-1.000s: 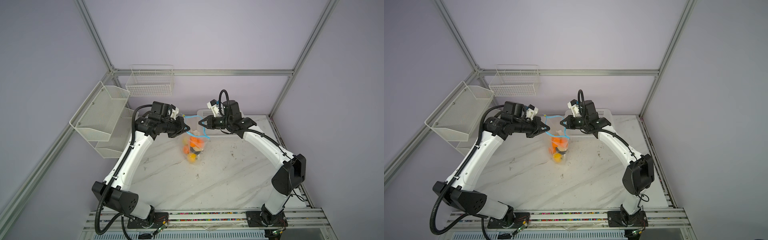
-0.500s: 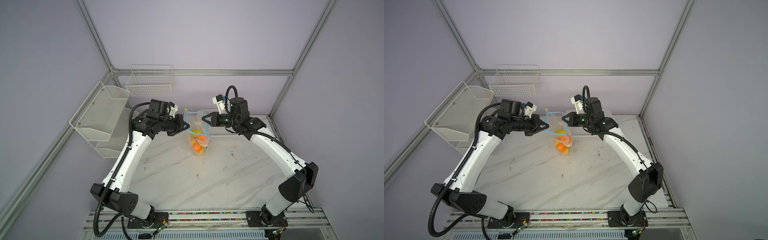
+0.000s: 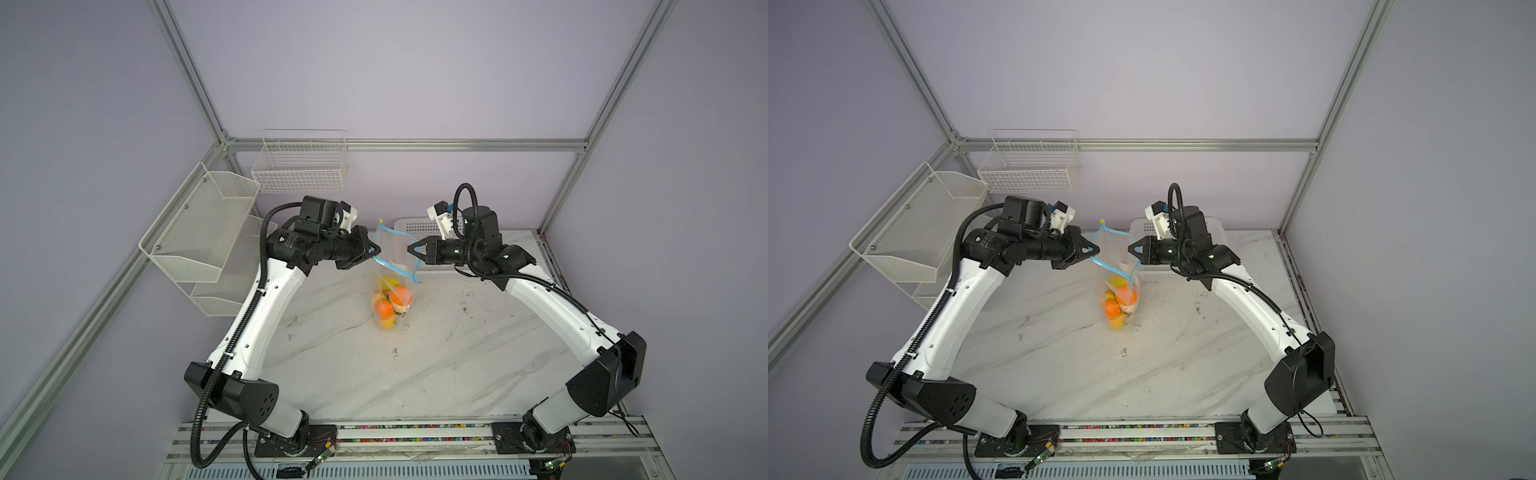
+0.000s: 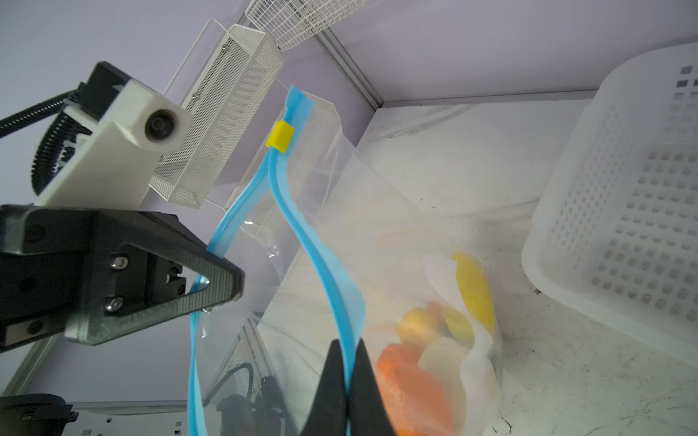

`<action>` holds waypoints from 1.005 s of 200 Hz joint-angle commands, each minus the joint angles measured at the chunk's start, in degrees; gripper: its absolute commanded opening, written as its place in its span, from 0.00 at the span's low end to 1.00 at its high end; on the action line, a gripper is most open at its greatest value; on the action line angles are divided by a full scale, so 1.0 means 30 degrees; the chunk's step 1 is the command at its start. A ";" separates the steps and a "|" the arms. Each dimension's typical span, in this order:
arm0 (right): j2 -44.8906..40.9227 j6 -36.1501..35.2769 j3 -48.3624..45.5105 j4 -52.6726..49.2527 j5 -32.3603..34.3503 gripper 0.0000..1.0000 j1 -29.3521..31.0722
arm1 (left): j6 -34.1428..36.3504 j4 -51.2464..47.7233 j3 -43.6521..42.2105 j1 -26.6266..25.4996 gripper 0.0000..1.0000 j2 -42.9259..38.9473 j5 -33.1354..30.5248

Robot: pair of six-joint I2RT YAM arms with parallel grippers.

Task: Place the food in the zip-top bag and seal the zipper

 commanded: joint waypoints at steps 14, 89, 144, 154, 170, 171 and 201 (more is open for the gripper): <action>0.0504 -0.0326 0.0284 0.1143 -0.0591 0.05 0.0088 | -0.0035 0.1375 -0.0804 0.0176 0.00 0.0255 0.0772; -0.0433 -0.2535 0.0187 0.1857 0.0447 0.51 0.0088 | 0.0223 0.2083 -0.1799 0.0613 0.00 0.0822 0.0981; -0.5590 -0.6566 -0.5043 0.5861 0.2307 0.77 0.0088 | 0.0311 0.2418 -0.1665 0.0995 0.00 0.1123 0.1531; -0.6204 -0.6550 -0.6351 0.6658 0.2439 0.76 0.0116 | 0.0317 0.2440 -0.1591 0.1106 0.00 0.1107 0.1511; -0.7307 -0.6177 -0.8524 0.8110 0.2618 0.73 0.0370 | 0.0302 0.2492 -0.1569 0.1179 0.00 0.1103 0.1590; -0.7381 -0.6137 -0.8630 0.8186 0.2639 0.73 0.0390 | 0.0310 0.2497 -0.1569 0.1190 0.00 0.1103 0.1592; -0.8893 -0.5604 -1.1902 1.0658 0.3669 0.69 0.1580 | 0.0300 0.2503 -0.1578 0.1224 0.00 0.1148 0.1651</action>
